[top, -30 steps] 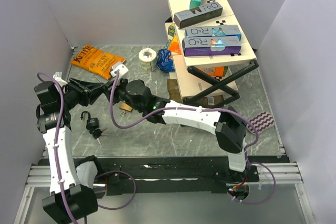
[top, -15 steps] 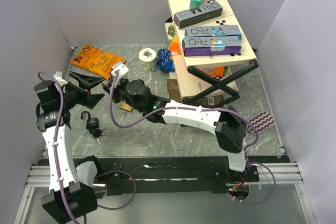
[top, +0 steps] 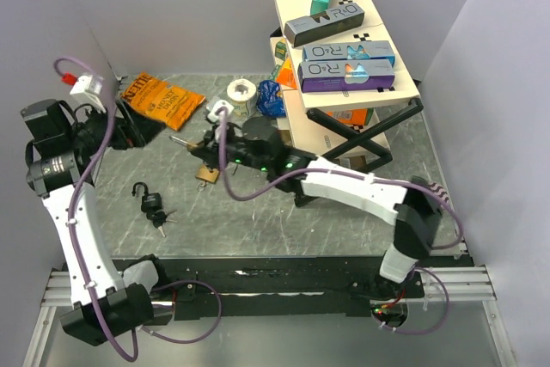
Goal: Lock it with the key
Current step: Lock the lock.
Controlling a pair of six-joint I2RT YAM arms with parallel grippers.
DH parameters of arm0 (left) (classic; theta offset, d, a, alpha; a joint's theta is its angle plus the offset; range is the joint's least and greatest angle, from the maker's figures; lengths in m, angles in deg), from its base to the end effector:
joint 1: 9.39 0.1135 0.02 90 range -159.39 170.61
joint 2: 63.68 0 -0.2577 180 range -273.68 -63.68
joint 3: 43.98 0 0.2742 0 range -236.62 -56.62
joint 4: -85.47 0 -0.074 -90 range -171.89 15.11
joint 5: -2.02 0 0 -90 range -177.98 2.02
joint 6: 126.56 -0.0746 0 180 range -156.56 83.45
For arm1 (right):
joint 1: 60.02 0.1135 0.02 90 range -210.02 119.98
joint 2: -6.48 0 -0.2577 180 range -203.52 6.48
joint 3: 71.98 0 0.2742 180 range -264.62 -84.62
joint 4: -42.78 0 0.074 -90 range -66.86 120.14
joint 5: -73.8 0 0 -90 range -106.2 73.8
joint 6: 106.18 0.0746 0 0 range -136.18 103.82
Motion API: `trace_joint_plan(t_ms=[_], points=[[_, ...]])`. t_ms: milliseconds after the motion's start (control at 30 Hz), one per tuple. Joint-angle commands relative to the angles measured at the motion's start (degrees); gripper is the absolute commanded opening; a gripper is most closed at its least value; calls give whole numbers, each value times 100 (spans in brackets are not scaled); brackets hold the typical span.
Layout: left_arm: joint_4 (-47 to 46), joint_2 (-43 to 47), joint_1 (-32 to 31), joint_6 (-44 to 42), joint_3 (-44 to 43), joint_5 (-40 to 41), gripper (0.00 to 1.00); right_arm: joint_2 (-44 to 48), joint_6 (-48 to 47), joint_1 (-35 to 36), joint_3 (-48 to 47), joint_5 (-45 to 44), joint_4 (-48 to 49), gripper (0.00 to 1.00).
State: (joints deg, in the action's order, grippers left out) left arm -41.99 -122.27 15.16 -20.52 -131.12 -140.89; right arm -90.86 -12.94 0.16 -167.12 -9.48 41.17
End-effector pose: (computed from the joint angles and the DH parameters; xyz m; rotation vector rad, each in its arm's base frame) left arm 0.2387 0.0436 0.4161 -0.0789 1.8950 -0.8086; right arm 0.2285 0.4162 0.3487 -0.9029 1.4668 0.9317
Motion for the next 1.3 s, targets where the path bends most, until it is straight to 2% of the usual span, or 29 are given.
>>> trace_joint_plan(t_ms=[0, 33, 100, 133, 167, 300, 433, 567, 667, 833, 1267], points=[[1615, 76, 14, -3963, -486, -1063, 96, 883, -254, -182, 304, 1550, -231, 0], [2139, 102, 14, -4890, -487, -1203, 97, 962, -280, -217, 348, 1778, -363, 0], [2783, 146, 14, -5861, -356, -1555, 99, 1243, -526, -209, 575, 1981, -575, 0], [3474, 215, 14, -6797, -276, -1652, 99, 1348, -605, -200, 681, 2052, -610, 0], [3820, 251, 14, -7294, -197, -1809, 98, 1549, -719, -200, 778, 2148, -637, 0], [3867, 576, -152, -7921, 434, -1820, 94, 1920, -1141, -209, 1165, 2228, -1005, 0], [3859, 875, -652, -8388, 849, -1890, 89, 2184, -1493, -209, 1429, 2184, -1076, 0], [3420, 928, -1075, -7968, 1148, -2004, 83, 2404, -1748, -200, 1666, 2202, -1076, 0], [3787, 858, -1286, -8702, 1236, -2171, 80, 2483, -1731, -200, 1745, 2149, -1076, 0], [3034, 840, -1637, -8424, 1377, -1943, 72, 2711, -1661, -200, 1983, 2254, -1006, 0], [1312, 1252, -2657, -6158, 1816, -1776, 58, 2755, -1652, -200, 2080, 2448, -830, 0]])
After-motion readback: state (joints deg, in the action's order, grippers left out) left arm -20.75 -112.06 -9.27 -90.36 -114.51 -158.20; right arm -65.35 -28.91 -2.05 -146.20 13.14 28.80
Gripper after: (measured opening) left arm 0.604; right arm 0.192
